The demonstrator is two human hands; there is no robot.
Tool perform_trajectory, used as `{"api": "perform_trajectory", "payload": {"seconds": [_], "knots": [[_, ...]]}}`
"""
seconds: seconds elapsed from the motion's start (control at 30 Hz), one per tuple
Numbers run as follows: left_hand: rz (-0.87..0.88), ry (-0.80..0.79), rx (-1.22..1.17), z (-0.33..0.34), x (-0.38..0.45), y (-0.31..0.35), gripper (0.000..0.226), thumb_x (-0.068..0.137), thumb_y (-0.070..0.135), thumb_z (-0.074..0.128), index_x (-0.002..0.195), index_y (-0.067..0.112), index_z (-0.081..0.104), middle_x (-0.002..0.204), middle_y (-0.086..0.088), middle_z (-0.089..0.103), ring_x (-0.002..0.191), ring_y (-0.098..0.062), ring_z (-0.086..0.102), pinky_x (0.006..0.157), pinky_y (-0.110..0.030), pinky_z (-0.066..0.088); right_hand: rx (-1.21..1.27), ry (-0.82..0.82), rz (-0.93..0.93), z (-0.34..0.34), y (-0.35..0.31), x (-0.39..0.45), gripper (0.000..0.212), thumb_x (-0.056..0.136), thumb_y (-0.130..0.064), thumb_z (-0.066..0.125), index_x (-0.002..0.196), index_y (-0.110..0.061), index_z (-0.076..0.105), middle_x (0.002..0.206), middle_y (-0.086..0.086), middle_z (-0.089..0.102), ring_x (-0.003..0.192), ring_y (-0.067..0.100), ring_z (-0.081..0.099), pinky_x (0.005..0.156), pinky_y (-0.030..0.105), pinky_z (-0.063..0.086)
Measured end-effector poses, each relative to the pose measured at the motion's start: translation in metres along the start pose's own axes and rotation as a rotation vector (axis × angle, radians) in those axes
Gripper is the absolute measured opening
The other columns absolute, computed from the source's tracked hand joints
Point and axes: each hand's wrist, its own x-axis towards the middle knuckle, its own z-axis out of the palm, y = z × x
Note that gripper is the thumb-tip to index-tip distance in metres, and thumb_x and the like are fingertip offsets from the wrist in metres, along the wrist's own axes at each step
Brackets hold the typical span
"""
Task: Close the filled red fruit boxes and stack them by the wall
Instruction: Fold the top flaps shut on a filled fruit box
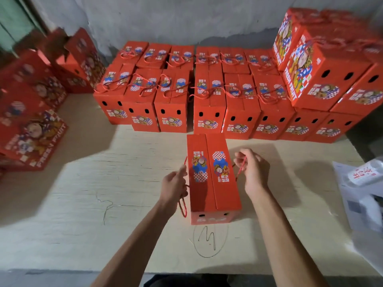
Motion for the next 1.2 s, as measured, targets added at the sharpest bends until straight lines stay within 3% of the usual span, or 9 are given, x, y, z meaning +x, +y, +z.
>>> {"api": "perform_trajectory", "payload": {"seconds": [0.17, 0.27, 0.37, 0.47, 0.57, 0.7, 0.77, 0.9, 1.2], "knots": [[0.501, -0.028, 0.325, 0.000, -0.006, 0.102, 0.071, 0.102, 0.068, 0.037, 0.068, 0.013, 0.067, 0.068, 0.000, 0.071, 0.064, -0.009, 0.066, 0.063, -0.028, 0.052, -0.237, -0.543, 0.008, 0.045, -0.064, -0.018, 0.061, 0.098, -0.064, 0.045, 0.076, -0.019, 0.079, 0.085, 0.010, 0.079, 0.076, 0.020, 0.077, 0.065, 0.024, 0.057], [0.589, -0.119, 0.481, 0.012, -0.009, 0.134, 0.089, 0.095, 0.083, 0.022, 0.081, 0.016, 0.078, 0.083, 0.003, 0.077, 0.079, -0.006, 0.073, 0.076, -0.027, 0.058, -0.435, -0.711, -0.001, 0.083, -0.063, -0.038, 0.089, 0.097, -0.079, 0.010, 0.081, -0.021, 0.076, 0.089, 0.009, 0.079, 0.072, 0.006, 0.073, 0.066, 0.022, 0.054], [0.519, -0.170, 0.381, 0.011, -0.011, 0.122, 0.080, 0.096, 0.080, 0.022, 0.106, 0.024, 0.079, 0.105, 0.008, 0.077, 0.091, -0.002, 0.071, 0.084, -0.031, 0.058, -0.177, -0.763, 0.162, 0.084, -0.053, -0.040, 0.088, 0.097, -0.080, 0.017, 0.072, -0.018, 0.074, 0.067, 0.006, 0.067, 0.061, 0.017, 0.065, 0.060, 0.027, 0.051], [0.529, 0.072, 0.286, 0.000, -0.004, 0.096, 0.060, 0.102, 0.070, 0.025, 0.114, 0.032, 0.068, 0.115, 0.007, 0.071, 0.105, -0.007, 0.066, 0.095, -0.038, 0.054, -0.238, -0.713, 0.216, 0.079, -0.071, -0.025, 0.048, 0.093, -0.053, 0.061, 0.056, -0.023, 0.056, 0.056, 0.000, 0.045, 0.049, 0.017, 0.040, 0.056, 0.033, 0.041], [0.405, 0.081, 0.254, -0.002, -0.002, 0.078, 0.049, 0.100, 0.069, 0.027, 0.108, 0.032, 0.059, 0.116, 0.002, 0.069, 0.104, -0.004, 0.065, 0.090, -0.030, 0.057, -0.258, -0.664, 0.171, 0.088, -0.105, -0.013, 0.033, 0.091, -0.019, 0.053, 0.060, -0.024, 0.043, 0.055, -0.005, 0.029, 0.045, 0.014, 0.023, 0.054, 0.031, 0.039], [0.529, -0.131, 0.387, 0.011, -0.007, 0.087, 0.038, 0.102, 0.064, 0.041, 0.117, 0.036, 0.061, 0.121, 0.009, 0.064, 0.113, -0.007, 0.063, 0.098, -0.041, 0.056, -0.217, -0.585, 0.100, 0.103, -0.165, 0.004, 0.034, 0.092, -0.017, 0.051, 0.060, -0.025, 0.043, 0.052, -0.007, 0.030, 0.042, 0.012, 0.023, 0.045, 0.026, 0.037], [0.614, -0.178, 0.430, 0.018, -0.003, 0.105, 0.049, 0.101, 0.057, 0.053, 0.138, 0.026, 0.056, 0.143, 0.017, 0.047, 0.135, 0.000, 0.046, 0.113, -0.027, 0.043, -0.178, -0.567, 0.045, 0.110, -0.204, 0.015, 0.035, 0.090, -0.017, 0.052, 0.057, -0.025, 0.043, 0.052, -0.007, 0.029, 0.041, 0.012, 0.022, 0.043, 0.025, 0.035], [0.669, -0.215, 0.346, 0.038, 0.013, 0.172, 0.069, 0.094, 0.066, 0.059, 0.152, 0.030, 0.046, 0.159, 0.030, 0.029, 0.145, 0.014, 0.025, 0.109, -0.010, 0.024, -0.109, -0.580, -0.063, 0.126, -0.285, 0.038, 0.034, 0.092, -0.016, 0.049, 0.059, -0.022, 0.042, 0.052, -0.007, 0.024, 0.040, 0.012, 0.018, 0.045, 0.025, 0.034], [0.833, -0.216, 0.372, 0.131, 0.088, 0.313, 0.075, 0.097, 0.054, 0.062, 0.159, 0.024, 0.032, 0.167, 0.016, 0.013, 0.147, 0.002, 0.015, 0.122, -0.030, 0.022, -0.125, -0.400, -0.224, 0.152, -0.420, 0.140, 0.021, 0.085, -0.011, 0.049, 0.065, -0.019, 0.047, 0.049, -0.006, 0.029, 0.039, 0.013, 0.019, 0.054, 0.026, 0.041]]}}
